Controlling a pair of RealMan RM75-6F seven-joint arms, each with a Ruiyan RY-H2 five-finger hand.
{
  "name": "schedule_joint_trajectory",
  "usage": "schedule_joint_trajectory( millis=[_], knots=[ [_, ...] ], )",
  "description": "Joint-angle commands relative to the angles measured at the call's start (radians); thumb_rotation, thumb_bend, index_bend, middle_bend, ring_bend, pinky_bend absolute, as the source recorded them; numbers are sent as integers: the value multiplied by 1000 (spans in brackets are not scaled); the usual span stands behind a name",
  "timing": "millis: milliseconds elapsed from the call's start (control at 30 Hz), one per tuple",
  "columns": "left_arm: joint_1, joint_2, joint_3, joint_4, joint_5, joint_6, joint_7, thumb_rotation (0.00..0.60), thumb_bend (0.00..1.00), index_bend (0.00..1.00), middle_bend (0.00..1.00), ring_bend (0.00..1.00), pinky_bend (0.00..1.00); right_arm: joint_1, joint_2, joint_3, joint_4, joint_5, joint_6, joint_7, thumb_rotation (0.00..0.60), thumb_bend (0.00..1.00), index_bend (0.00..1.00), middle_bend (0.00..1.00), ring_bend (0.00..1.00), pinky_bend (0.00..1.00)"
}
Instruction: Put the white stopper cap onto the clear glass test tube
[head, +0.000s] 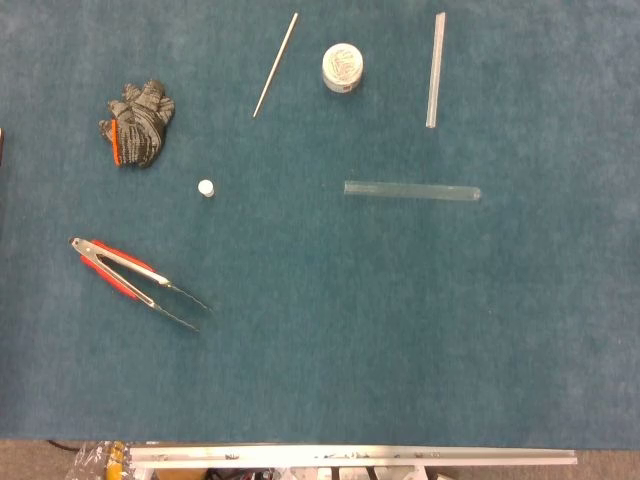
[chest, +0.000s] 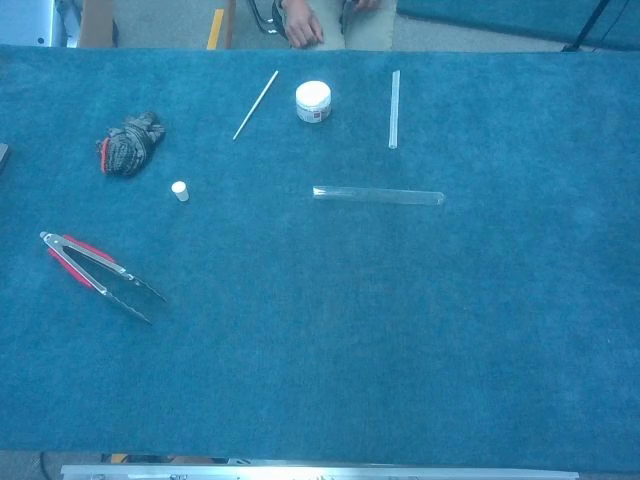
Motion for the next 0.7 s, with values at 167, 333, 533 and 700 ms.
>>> schedule_joint_trajectory(
  millis=[167,333,533,700],
  knots=[
    [-1,1,2,4,7,0,-5,600,348,263,229,87,86,-1,3,-5,-8,-9,-2,-6,600,443,311,130,68,297],
    [3,10,2,8,10,6,-15,600,348,263,229,88,86,14,20,0,-26,-15,-20,-18,600,441,311,130,68,297],
    [2,15,-1,23,13,10,-27,600,348,263,229,88,85,55,41,28,-54,6,-59,-63,600,369,317,161,67,297],
    [-9,20,1,27,27,-3,-11,600,348,264,229,88,86,108,30,57,-64,33,-108,-128,600,293,395,187,67,297]
  ],
)
